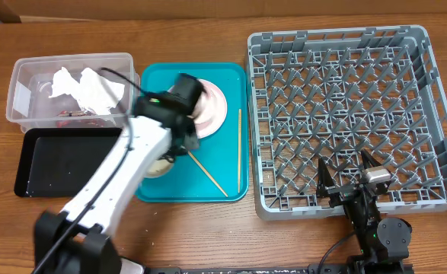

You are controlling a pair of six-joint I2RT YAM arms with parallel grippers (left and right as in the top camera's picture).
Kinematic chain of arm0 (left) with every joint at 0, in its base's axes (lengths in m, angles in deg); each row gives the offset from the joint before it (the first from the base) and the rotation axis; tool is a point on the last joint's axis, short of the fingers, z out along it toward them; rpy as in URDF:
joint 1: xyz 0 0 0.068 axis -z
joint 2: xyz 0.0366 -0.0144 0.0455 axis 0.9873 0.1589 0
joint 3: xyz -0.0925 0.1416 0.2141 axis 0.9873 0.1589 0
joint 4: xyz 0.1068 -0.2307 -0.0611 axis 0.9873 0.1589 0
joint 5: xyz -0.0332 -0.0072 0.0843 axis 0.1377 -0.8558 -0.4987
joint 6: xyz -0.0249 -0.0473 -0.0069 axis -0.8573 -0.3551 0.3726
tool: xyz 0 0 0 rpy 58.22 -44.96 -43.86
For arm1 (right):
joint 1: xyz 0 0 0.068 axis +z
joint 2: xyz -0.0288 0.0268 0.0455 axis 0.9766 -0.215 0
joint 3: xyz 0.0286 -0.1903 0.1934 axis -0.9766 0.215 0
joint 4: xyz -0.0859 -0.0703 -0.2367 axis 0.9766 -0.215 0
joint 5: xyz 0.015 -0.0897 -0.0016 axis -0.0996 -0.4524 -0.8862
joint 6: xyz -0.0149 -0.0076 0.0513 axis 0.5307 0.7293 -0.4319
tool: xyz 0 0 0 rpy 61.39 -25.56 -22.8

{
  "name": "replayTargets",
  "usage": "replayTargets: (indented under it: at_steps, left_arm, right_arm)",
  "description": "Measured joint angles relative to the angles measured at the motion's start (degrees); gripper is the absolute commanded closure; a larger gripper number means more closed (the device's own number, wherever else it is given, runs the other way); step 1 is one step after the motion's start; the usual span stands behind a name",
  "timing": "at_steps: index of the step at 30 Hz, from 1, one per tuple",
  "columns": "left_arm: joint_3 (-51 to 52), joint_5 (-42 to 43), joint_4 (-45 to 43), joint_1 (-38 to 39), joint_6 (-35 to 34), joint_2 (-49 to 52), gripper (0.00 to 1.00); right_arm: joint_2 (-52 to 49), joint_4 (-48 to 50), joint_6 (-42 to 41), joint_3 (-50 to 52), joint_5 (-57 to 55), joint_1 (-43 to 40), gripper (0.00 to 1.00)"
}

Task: Sort waste into correct bins and load items into the dishwasher
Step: 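Grasp the grey rice bowl rim with the left gripper and carry left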

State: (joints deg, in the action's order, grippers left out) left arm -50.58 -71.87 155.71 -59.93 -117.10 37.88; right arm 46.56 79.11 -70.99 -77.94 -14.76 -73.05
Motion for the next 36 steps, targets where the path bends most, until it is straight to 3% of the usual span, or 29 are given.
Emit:
replayTargets:
  at_steps: [7,22,28,36]
  left_arm:
    - [-0.33,6.84,0.11,-14.25,6.86,-3.15,0.96]
    - [-0.31,31.50,-1.66,-45.97,21.68,-3.15,0.96]
    - [1.90,40.13,-6.51,-52.76,23.15,-3.15,0.96]
    - [12.26,52.17,-17.31,-59.80,23.47,-3.19,0.96]
  right_arm:
    - [0.00,-0.04,-0.02,0.00,0.00,0.00,0.00]
    - [0.00,0.00,-0.04,0.00,0.00,0.00,0.00]
    - [0.00,0.00,-0.04,0.00,0.00,0.00,0.00]
    - [0.00,0.00,-0.04,0.00,0.00,0.00,0.00]
